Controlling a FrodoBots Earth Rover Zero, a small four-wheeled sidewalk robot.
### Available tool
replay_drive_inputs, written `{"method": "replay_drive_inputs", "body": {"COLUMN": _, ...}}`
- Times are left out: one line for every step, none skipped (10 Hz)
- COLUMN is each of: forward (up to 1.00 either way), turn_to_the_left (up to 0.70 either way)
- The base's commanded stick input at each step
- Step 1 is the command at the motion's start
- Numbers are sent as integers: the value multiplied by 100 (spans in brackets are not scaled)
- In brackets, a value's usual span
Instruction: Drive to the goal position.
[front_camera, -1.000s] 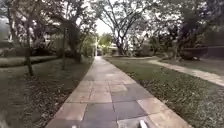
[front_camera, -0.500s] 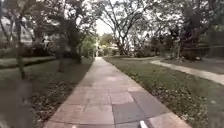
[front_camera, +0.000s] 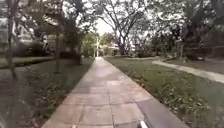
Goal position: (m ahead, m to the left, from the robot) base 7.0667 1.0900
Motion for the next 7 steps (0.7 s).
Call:
{"method": "replay_drive_inputs", "body": {"forward": 100, "turn_to_the_left": 0}}
{"method": "replay_drive_inputs", "body": {"forward": 100, "turn_to_the_left": 0}}
{"method": "replay_drive_inputs", "body": {"forward": 100, "turn_to_the_left": 0}}
{"method": "replay_drive_inputs", "body": {"forward": 100, "turn_to_the_left": 0}}
{"method": "replay_drive_inputs", "body": {"forward": 100, "turn_to_the_left": 0}}
{"method": "replay_drive_inputs", "body": {"forward": 100, "turn_to_the_left": 0}}
{"method": "replay_drive_inputs", "body": {"forward": 100, "turn_to_the_left": 0}}
